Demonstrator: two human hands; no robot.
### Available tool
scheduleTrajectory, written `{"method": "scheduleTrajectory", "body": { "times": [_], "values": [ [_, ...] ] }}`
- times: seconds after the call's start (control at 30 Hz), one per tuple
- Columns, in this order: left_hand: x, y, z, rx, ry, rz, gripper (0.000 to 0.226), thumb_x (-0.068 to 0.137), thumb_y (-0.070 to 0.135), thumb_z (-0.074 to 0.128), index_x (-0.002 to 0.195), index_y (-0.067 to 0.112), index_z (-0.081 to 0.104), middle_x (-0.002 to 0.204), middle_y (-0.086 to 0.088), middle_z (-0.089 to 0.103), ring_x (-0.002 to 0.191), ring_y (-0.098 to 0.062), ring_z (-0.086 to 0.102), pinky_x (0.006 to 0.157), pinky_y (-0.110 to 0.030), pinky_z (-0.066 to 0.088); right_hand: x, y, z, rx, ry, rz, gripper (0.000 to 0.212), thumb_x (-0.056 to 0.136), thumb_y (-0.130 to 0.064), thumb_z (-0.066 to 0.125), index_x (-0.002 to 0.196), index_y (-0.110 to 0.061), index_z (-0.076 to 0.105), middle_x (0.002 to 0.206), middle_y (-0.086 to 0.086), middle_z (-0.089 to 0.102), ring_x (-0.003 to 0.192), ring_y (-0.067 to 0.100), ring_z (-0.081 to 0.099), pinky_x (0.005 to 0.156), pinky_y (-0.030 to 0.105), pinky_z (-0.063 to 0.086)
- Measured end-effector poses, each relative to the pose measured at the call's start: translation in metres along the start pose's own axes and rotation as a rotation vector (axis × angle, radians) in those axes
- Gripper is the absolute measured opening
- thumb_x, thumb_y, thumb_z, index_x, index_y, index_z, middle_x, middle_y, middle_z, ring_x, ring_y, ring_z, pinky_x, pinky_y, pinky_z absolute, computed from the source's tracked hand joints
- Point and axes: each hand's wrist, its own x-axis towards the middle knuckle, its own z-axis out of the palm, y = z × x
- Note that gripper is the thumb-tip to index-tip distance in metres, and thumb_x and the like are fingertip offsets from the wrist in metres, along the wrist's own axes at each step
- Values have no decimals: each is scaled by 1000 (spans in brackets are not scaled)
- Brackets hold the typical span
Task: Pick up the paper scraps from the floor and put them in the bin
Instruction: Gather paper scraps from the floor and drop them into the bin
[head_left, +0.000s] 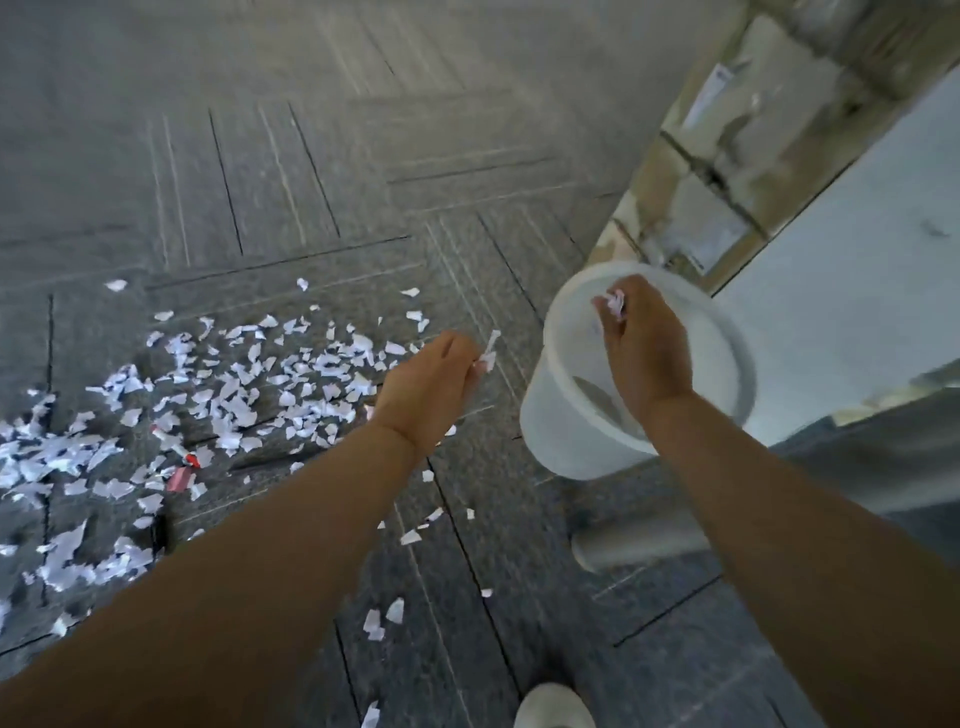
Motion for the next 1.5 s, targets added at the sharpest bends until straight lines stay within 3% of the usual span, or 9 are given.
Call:
{"method": "scheduleTrajectory", "body": {
  "times": [0.23, 0.47, 0.53, 0.6, 0.67, 0.87, 1.03, 1.13, 1.5],
  "values": [
    [35, 41, 14, 78, -88, 212, 24, 96, 17, 42, 104, -3, 53, 101, -19, 54, 82, -36, 55, 60, -33, 32, -17, 53, -5, -451, -338, 363, 52, 90, -32, 53, 135, -16, 31, 145, 8, 26, 124, 35, 30, 100, 47, 34],
    [105, 91, 51, 169, -94, 301, 29, 98, 27, 36, 109, 5, 50, 108, -12, 52, 95, -31, 53, 64, -37, 41, -33, 70, -26, -409, -246, 303, 60, 88, -27, 57, 138, -15, 26, 141, 8, 40, 127, 29, 36, 107, 46, 31],
    [124, 106, 65, 223, -158, 329, 34, 96, 35, 38, 123, 15, 47, 120, -10, 49, 111, -29, 46, 81, -40, 46, -38, 75, -27, -421, -189, 285, 61, 87, -28, 58, 138, -15, 27, 140, 9, 42, 127, 29, 38, 107, 46, 31],
    [128, 108, 81, 321, -309, 317, 49, 94, 45, 35, 140, 29, 27, 142, -8, 35, 132, -29, 27, 106, -45, 29, -43, 77, -27, -427, -158, 279, 60, 88, -27, 57, 138, -14, 27, 140, 10, 41, 128, 28, 37, 107, 45, 31],
    [118, 99, 93, 341, -420, 264, 58, 94, 51, 28, 145, 33, 6, 154, -4, 14, 142, -25, 5, 114, -47, 9, -47, 79, -25, -414, -152, 280, 61, 87, -26, 59, 138, -14, 27, 141, 10, 40, 129, 28, 36, 108, 44, 30],
    [71, 63, 84, 367, -368, 279, 59, 97, 46, 25, 146, 25, 0, 156, -3, 0, 143, -23, -5, 114, -48, 0, -59, 70, -16, -365, -183, 225, 58, 86, -24, 58, 136, -14, 29, 139, 9, 41, 126, 28, 36, 106, 44, 31],
    [7, 17, 71, 282, -114, 212, 59, 88, 40, 32, 138, 10, 35, 146, -18, 33, 136, -36, 28, 106, -58, 23, -74, 37, 17, -258, -108, -44, 47, 75, -14, 63, 119, -5, 48, 119, 19, 57, 105, 40, 53, 85, 49, 45],
    [-47, -30, 70, 335, -151, 71, 58, 86, 40, 37, 136, 12, 30, 143, -18, 38, 131, -36, 36, 102, -58, 27, -97, 6, 53, -182, -143, -234, 48, 73, -15, 63, 117, -8, 47, 118, 17, 58, 104, 36, 55, 84, 44, 46],
    [-197, -111, 119, 286, -346, -186, 63, 96, 39, 35, 147, 17, 5, 155, -6, -4, 143, -23, -8, 115, -46, -2, -217, 1, 168, -182, -543, -160, 52, 85, -18, 59, 132, -6, 43, 137, 18, 45, 124, 38, 41, 97, 53, 37]
  ]
}}
